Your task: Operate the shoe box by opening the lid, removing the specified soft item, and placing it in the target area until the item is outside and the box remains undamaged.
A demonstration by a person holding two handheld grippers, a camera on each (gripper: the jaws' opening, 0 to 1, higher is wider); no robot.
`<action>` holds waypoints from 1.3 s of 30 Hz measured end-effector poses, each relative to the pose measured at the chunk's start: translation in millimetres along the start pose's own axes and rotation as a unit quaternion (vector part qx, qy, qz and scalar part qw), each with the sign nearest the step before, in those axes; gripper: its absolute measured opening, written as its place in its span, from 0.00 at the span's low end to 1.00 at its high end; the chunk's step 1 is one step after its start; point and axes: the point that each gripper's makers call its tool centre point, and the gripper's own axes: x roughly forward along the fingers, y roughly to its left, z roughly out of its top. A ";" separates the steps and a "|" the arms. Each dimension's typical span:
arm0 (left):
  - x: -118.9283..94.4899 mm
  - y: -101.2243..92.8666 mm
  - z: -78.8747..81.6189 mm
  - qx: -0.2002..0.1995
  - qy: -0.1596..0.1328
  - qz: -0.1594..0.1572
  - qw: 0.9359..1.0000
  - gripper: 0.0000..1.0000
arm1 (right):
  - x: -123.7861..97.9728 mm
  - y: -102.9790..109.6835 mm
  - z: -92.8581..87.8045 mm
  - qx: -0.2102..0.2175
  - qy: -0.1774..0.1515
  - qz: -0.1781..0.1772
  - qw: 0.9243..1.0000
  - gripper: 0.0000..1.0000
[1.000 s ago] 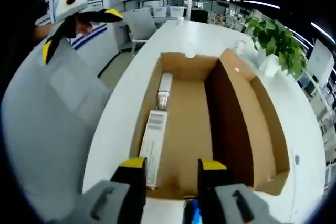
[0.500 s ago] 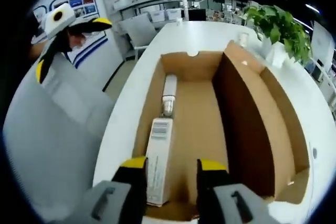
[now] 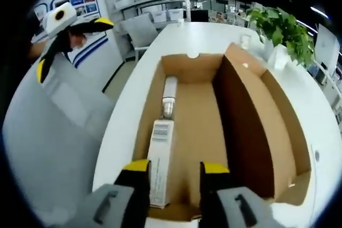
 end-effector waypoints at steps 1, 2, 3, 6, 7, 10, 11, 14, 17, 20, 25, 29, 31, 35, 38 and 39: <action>-0.2 0.4 -0.2 0.001 0.000 0.000 1.000 1.00 | 1.2 0.2 2.0 0.003 -0.003 0.001 1.000 0.34; -0.3 0.7 -0.5 0.001 0.000 0.000 1.000 1.00 | 3.1 1.1 4.2 0.007 -0.006 0.004 1.000 0.34; -0.6 1.2 -1.4 0.002 0.002 0.001 1.000 1.00 | 4.6 1.4 5.4 0.010 -0.008 0.007 1.000 0.34; -1.1 1.7 -1.4 0.002 0.001 0.002 1.000 1.00 | 9.5 4.7 9.5 0.050 -0.023 0.022 0.998 0.34; -1.3 2.1 -1.8 0.001 0.002 0.003 1.000 1.00 | 10.6 3.2 10.6 0.055 -0.028 0.022 0.998 0.33; -1.7 3.3 -2.5 0.003 0.003 0.004 1.000 1.00 | 13.7 5.0 10.6 0.055 -0.027 0.026 0.998 0.30; -1.7 3.4 -2.6 0.004 0.003 0.004 1.000 1.00 | 15.1 5.1 7.6 0.044 -0.019 0.026 0.999 0.30; -1.6 3.7 -2.6 0.004 0.004 0.005 1.000 1.00 | 13.2 6.2 8.5 0.044 -0.021 0.027 0.998 0.29; -1.4 3.5 -2.2 0.005 0.004 0.005 1.000 1.00 | 8.9 5.8 6.2 0.016 -0.010 0.021 1.000 0.28; -1.3 3.2 -2.3 0.005 0.004 0.004 1.000 1.00 | 4.7 2.9 3.1 0.001 0.000 0.013 1.000 0.26; -1.5 3.4 -2.1 0.004 0.003 0.003 1.000 1.00 | -1.3 1.7 2.3 -0.001 0.002 0.013 1.000 0.25; -1.6 3.3 -2.0 0.004 0.004 0.002 1.000 1.00 | 3.7 3.7 15.3 0.020 -0.020 0.016 0.999 0.26; -1.6 3.2 -1.7 0.006 0.004 0.003 1.000 1.00 | 9.4 5.1 20.0 0.023 -0.023 0.019 0.999 0.26; -2.1 4.9 -2.2 0.006 0.003 0.005 1.000 1.00 | 19.3 6.8 23.6 0.031 -0.021 0.025 0.999 0.26; -2.1 5.6 -2.5 0.006 0.003 0.006 1.000 1.00 | 23.4 10.4 30.8 0.060 -0.038 0.035 0.997 0.26; -2.2 5.9 -2.5 0.005 0.003 0.007 1.000 1.00 | 24.8 8.0 31.0 0.064 -0.037 0.032 0.997 0.25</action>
